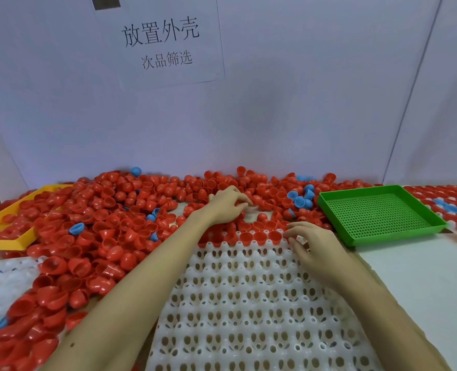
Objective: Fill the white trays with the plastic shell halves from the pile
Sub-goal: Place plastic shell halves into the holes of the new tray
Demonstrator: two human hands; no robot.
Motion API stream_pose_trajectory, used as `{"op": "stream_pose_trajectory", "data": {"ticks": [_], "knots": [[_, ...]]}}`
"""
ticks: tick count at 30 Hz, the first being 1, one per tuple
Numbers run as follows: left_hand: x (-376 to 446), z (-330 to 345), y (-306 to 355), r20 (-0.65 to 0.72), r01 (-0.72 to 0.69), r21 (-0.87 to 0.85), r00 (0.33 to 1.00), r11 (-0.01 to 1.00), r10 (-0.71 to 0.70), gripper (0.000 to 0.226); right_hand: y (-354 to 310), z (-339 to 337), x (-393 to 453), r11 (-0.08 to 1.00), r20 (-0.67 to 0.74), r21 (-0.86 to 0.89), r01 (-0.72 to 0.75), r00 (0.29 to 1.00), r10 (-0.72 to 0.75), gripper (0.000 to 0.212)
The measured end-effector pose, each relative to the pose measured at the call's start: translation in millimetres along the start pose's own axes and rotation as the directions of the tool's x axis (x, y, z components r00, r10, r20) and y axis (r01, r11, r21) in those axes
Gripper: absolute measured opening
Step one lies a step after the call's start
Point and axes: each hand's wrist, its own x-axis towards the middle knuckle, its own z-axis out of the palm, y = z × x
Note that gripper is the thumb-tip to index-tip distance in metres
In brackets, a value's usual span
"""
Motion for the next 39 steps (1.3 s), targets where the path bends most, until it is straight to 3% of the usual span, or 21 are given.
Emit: {"op": "stream_pose_trajectory", "data": {"ticks": [4,7,9,13,17,20,23,25,31,33,36,37,39], "knots": [[-20,-13,-9,-0.247,-0.106,-0.309,0.969,0.945,0.029,0.017,-2,-1,0,1.000,0.005,-0.004,-0.008,1.000,0.008,0.026],[-43,-19,-11,-0.310,-0.132,-0.599,0.948,0.790,-0.077,0.016,-2,-3,-1,1.000,0.014,0.010,-0.011,1.000,0.011,0.026],[-62,-17,-10,-0.340,-0.140,-0.703,0.927,0.697,-0.157,0.022,-3,-3,-1,1.000,0.015,0.008,-0.014,1.000,0.014,0.026],[-108,-6,-1,-0.359,-0.140,-0.775,0.900,0.616,-0.247,0.024,-7,-7,-2,1.000,0.014,0.016,-0.021,1.000,0.021,0.026],[-155,9,19,-0.327,-0.177,-0.806,0.929,0.565,-0.174,0.022,-13,-16,-3,0.998,-0.020,0.054,-0.035,0.999,0.036,0.039],[-177,14,33,-0.296,-0.179,-0.789,0.949,0.588,-0.109,0.021,-19,-26,-6,0.978,-0.092,0.206,0.036,0.996,-0.017,0.045],[-187,15,43,-0.264,-0.182,-0.809,0.962,0.559,-0.068,0.021,-36,-28,-12,0.856,0.117,0.509,0.090,0.978,-0.173,0.050],[-190,16,47,-0.260,-0.199,-0.813,0.965,0.548,-0.034,0.019,-47,-19,-17,0.819,0.217,0.570,0.063,0.950,-0.225,0.055],[-193,18,49,-0.245,-0.181,-0.785,0.969,0.592,-0.029,0.019,-54,-10,-19,0.835,0.159,0.539,0.110,0.960,-0.229,0.032],[-193,17,46,-0.181,-0.104,-0.838,0.979,0.536,-0.093,0.017,-51,-11,-17,0.832,0.131,0.551,0.060,0.979,-0.157,0.034],[-192,11,42,-0.045,0.018,-0.933,0.985,0.359,-0.167,0.022,-52,-12,-18,0.798,0.169,0.603,0.000,0.977,-0.128,0.025],[-192,9,41,-0.045,0.023,-0.935,0.982,0.355,-0.183,0.023,-53,-13,-18,0.789,0.202,0.615,-0.007,0.968,-0.148,0.022],[-193,5,37,-0.130,-0.027,-0.869,0.976,0.493,-0.175,0.025,-56,-13,-20,0.774,0.292,0.633,-0.019,0.932,-0.216,0.023]]}}
